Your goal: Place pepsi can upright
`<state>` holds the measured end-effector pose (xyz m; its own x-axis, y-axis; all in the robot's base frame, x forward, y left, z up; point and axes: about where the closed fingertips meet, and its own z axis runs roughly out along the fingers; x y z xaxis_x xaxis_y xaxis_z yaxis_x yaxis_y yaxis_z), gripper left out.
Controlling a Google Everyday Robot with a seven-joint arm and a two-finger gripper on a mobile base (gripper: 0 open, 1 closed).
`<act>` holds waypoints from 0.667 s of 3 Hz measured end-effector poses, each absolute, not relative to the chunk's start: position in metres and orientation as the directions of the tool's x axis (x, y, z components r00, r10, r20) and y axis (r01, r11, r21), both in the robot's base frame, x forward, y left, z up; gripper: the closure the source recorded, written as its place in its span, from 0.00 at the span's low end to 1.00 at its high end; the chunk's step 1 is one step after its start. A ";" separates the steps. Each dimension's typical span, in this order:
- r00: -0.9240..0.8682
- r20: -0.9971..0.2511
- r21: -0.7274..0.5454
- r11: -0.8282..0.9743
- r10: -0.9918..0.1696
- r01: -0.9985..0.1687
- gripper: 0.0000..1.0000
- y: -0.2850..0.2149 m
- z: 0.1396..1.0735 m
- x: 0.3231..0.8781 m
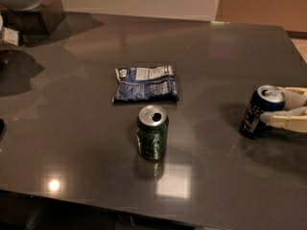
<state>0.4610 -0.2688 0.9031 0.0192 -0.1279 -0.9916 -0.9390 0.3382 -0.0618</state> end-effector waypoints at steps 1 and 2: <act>0.055 -0.992 -0.089 0.307 -0.117 -0.947 0.38 -0.268 0.901 0.457; 0.074 -0.991 -0.103 0.287 -0.109 -0.953 0.15 -0.268 0.899 0.455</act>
Offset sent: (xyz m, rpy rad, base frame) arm -0.0112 -0.0040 -0.0086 0.0234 -0.0670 0.0737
